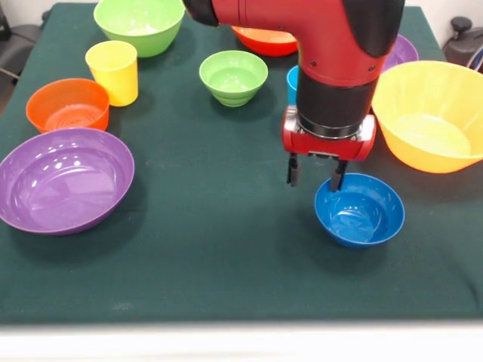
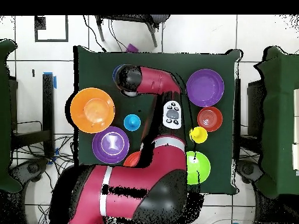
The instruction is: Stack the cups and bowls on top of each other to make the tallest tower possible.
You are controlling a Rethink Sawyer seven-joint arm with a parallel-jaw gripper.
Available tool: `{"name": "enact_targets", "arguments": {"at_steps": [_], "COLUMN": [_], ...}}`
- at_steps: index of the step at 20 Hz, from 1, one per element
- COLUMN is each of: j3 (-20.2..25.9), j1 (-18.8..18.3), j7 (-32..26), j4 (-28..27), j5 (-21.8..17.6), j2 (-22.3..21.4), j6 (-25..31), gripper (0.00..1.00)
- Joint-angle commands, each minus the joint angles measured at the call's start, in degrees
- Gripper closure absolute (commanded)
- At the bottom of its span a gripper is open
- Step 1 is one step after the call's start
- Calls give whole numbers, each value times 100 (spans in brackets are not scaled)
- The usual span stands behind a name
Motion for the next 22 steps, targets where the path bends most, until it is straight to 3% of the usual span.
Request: {"name": "enact_targets", "arguments": {"at_steps": [1, 7, 13, 18, 19, 22], "j3": [692, 824, 985, 1297, 1359, 1489], "j1": [-106, -146, -220, -414, -453, -551], "j7": [-218, -197, -125, -569, -638, -693], "j4": [147, 132, 283, 406, 439, 514], "j5": [-378, -305, -169, -374, -421, -464], "j2": [420, 618, 533, 435, 416, 385], "j6": [-488, -644, -562, -925, -1025, -1077], "gripper": [0, 0, 0, 0, 100, 100]}}
